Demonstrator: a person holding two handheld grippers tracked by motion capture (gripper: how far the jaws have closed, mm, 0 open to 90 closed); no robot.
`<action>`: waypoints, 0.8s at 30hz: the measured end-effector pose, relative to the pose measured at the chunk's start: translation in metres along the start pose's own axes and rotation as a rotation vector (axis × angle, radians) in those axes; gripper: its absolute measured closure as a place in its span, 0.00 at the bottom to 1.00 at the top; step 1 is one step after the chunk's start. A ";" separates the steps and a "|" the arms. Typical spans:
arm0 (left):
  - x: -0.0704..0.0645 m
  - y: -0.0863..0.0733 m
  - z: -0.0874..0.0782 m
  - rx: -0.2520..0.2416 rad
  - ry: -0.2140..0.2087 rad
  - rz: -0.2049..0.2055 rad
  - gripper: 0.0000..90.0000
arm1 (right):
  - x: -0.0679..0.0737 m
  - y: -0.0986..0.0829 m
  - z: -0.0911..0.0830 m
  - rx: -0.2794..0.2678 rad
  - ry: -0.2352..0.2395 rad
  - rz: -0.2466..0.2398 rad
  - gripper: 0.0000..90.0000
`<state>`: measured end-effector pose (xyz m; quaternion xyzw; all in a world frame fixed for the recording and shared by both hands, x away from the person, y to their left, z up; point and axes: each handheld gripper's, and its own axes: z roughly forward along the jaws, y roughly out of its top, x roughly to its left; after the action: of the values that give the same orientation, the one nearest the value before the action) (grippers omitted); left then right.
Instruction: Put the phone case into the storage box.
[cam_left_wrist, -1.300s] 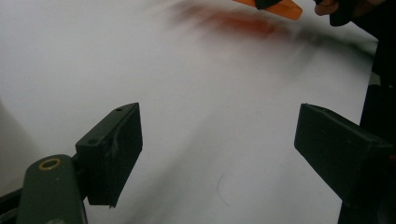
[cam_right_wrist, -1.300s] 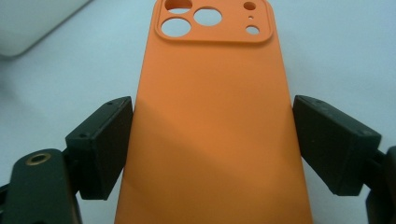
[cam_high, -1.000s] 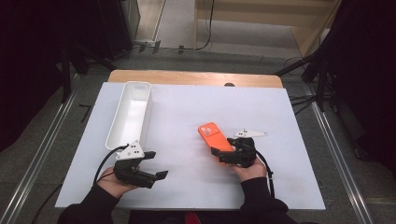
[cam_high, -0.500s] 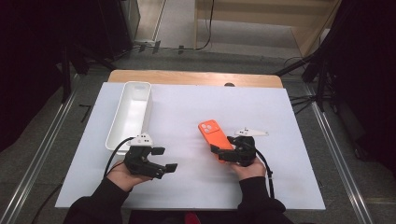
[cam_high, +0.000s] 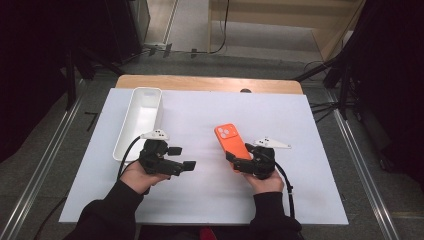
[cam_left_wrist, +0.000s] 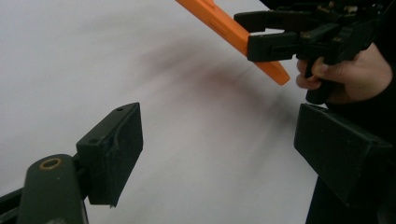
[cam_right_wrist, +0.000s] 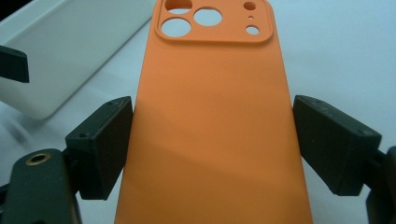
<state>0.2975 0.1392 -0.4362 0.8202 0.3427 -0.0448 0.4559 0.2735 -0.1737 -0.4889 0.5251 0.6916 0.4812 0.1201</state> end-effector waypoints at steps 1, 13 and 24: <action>-0.001 0.001 0.000 0.001 -0.001 0.004 0.18 | 0.001 0.000 0.000 -0.005 0.003 -0.002 0.16; 0.001 0.018 0.004 0.002 0.033 -0.017 0.20 | 0.012 -0.005 0.003 -0.042 0.035 0.025 0.16; 0.002 0.033 0.016 0.008 0.065 -0.013 0.20 | 0.016 -0.015 0.008 -0.079 0.071 0.086 0.16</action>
<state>0.3225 0.1164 -0.4223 0.8206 0.3626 -0.0223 0.4411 0.2632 -0.1560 -0.4994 0.5318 0.6526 0.5312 0.0952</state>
